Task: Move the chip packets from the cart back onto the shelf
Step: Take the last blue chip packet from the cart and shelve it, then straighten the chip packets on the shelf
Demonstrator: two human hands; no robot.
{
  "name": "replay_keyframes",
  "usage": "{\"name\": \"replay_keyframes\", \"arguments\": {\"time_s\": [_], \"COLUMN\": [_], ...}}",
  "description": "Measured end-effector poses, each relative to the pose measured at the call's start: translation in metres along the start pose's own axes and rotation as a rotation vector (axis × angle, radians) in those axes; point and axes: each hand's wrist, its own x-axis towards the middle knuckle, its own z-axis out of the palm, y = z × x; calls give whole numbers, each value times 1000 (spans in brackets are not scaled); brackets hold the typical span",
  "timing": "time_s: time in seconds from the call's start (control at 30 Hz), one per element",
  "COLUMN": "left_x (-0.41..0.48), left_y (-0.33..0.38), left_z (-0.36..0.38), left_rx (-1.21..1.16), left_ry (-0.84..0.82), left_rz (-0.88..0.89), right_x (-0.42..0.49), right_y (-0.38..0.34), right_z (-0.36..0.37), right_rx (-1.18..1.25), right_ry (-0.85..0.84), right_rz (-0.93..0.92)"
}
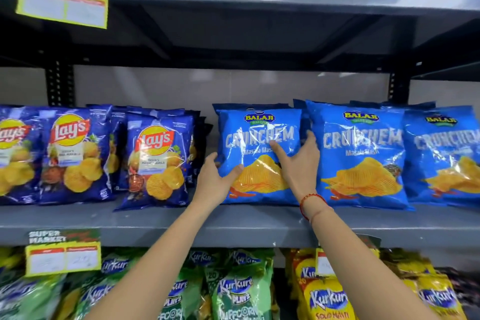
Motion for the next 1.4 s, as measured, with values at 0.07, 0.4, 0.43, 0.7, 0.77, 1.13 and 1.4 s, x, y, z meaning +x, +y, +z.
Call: {"name": "replay_keyframes", "arguments": {"time_s": [0.07, 0.4, 0.43, 0.7, 0.77, 1.13, 1.4], "left_x": [-18, -83, -85, -98, -101, -103, -103], "left_y": [0, -43, -50, -77, -81, -83, -83], "left_z": [-16, -107, -113, -130, -131, -129, -129], "left_rx": [95, 797, 818, 847, 849, 806, 792], "left_ry": [25, 124, 130, 123, 128, 165, 163], "left_rz": [125, 339, 322, 356, 380, 383, 377], "right_x": [-6, -56, -60, -72, -73, -88, -101], "right_y": [-8, -84, -87, -79, -77, -88, -97], "right_z": [-2, 55, 63, 116, 123, 144, 148], "right_rx": [-145, 212, 206, 267, 277, 409, 308], "right_ry": [121, -507, -596, -989, -1013, -847, -636], "right_rz": [-156, -154, -112, 218, 214, 118, 29]}}
